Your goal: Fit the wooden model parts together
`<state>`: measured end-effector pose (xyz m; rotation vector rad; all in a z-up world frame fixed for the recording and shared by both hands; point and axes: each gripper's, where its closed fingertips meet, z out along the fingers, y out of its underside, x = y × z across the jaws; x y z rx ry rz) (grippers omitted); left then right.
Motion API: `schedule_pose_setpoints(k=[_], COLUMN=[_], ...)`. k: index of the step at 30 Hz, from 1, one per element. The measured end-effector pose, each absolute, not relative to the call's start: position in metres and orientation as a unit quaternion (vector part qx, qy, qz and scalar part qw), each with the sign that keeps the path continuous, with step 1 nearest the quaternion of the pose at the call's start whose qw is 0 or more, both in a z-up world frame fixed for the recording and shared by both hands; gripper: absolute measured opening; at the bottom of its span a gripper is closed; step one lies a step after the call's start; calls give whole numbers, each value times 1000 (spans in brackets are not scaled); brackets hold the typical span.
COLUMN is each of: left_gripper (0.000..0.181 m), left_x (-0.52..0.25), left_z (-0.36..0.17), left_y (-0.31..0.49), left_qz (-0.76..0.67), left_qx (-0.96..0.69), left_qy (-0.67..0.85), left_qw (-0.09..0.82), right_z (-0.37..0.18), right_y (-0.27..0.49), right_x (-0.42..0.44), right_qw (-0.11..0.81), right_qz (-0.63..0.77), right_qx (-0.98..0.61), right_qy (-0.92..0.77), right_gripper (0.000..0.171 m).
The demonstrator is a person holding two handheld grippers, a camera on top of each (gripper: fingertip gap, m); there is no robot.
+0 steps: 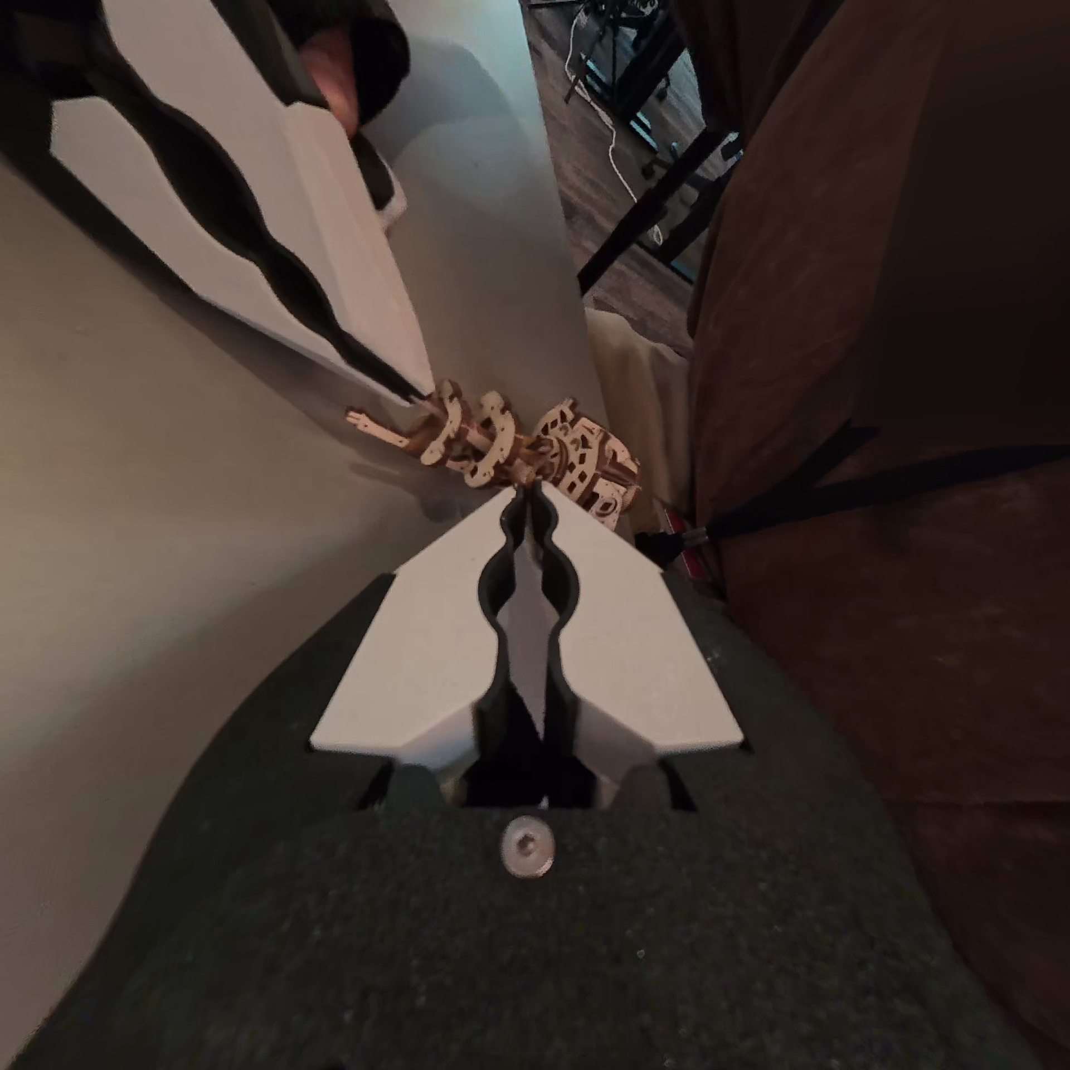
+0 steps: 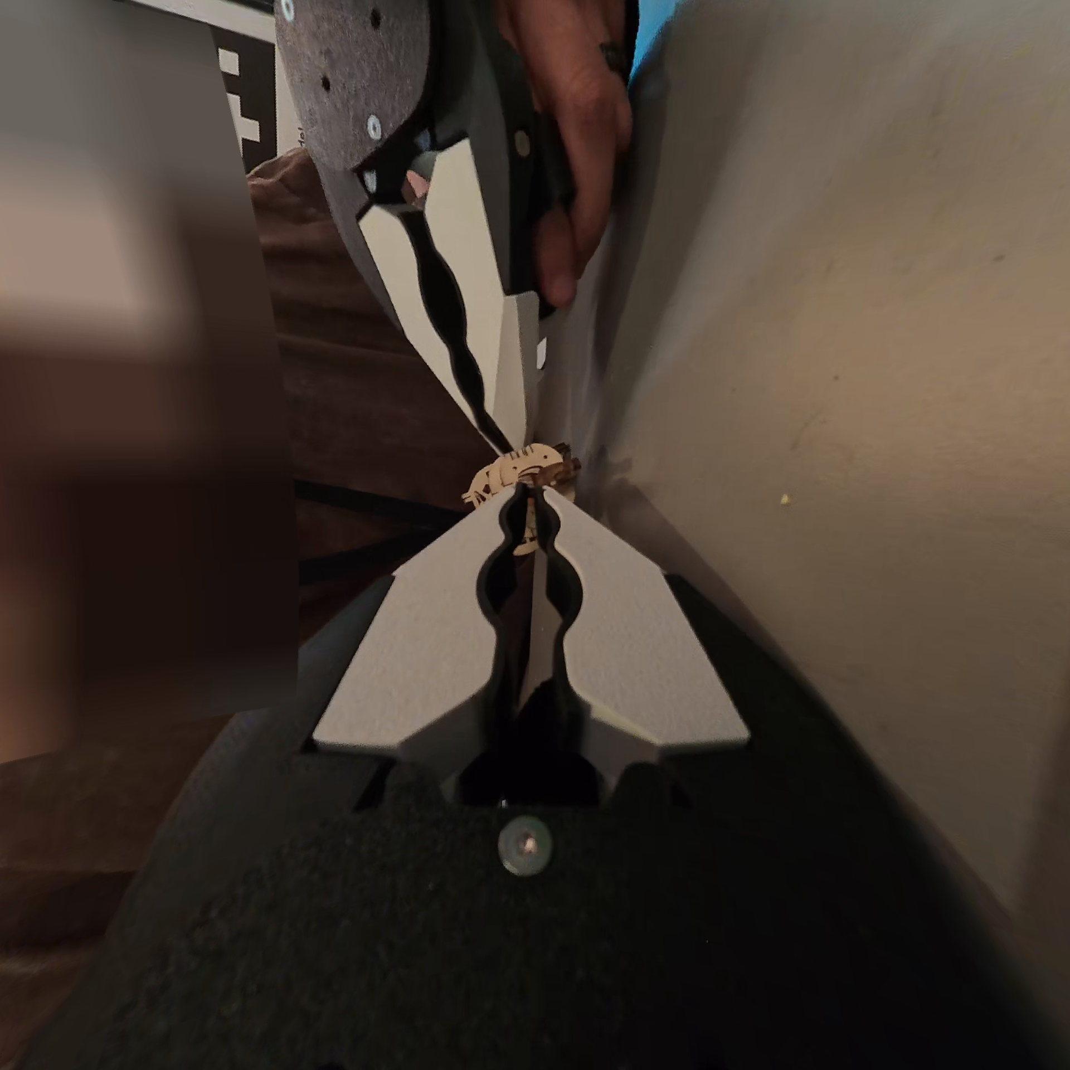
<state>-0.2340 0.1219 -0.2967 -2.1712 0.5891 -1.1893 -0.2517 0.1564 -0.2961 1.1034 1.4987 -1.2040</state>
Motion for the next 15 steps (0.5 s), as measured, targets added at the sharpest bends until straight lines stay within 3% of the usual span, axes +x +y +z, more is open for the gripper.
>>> schedule_pose_setpoints(k=[15], left_gripper=[0], left_x=[-233], left_z=[-318], left_y=[120], left_qz=[-418], left_qx=[-847], left_qy=[225], left_qw=[240], right_z=[-296], right_y=[157], right_x=[-252], right_qw=[448], right_qz=[-487], right_qx=[446], right_qy=[603], right_gripper=[1])
